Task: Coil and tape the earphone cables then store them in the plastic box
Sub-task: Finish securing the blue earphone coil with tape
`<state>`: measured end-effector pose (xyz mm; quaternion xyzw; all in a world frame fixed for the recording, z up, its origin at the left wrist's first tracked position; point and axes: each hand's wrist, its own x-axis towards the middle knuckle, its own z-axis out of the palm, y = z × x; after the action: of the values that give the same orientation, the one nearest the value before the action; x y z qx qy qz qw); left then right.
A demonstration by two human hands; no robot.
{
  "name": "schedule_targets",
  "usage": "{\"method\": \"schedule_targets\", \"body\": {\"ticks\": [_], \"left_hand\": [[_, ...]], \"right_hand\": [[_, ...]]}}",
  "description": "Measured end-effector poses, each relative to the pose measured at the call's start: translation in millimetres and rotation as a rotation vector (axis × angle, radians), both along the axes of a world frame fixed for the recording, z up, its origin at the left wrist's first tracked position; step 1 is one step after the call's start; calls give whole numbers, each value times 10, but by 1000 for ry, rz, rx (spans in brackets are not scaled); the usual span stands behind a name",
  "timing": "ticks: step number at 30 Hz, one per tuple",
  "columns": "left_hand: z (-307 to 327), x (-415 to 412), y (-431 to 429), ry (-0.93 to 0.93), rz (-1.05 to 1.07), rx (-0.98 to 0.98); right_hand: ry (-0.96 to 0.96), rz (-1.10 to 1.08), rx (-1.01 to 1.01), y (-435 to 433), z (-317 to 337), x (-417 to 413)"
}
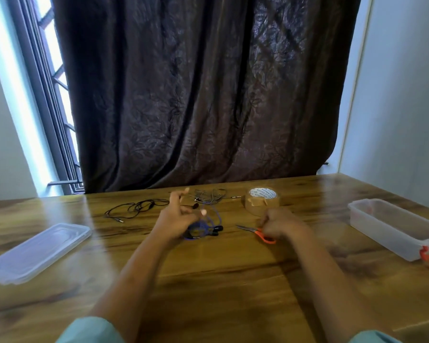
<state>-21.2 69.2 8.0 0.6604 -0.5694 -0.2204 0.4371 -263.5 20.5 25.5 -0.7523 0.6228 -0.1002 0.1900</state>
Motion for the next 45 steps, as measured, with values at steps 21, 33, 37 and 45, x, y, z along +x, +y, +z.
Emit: {"method": "schedule_targets", "body": {"ticks": [21,33,37,45], "left_hand": [[-226,305,-257,132,-84,125],[-223,83,-245,-244,51,34],[-272,65,-258,-307,4,-23],[-303,21,-252,-116,-60,-240]], "right_hand": [[-226,243,-95,-307,-228,997],[-143,237,-48,-205,-204,1170],[-85,245,-123,-186,-225,1232],[-207,332,-139,-227,-304,1238]]}}
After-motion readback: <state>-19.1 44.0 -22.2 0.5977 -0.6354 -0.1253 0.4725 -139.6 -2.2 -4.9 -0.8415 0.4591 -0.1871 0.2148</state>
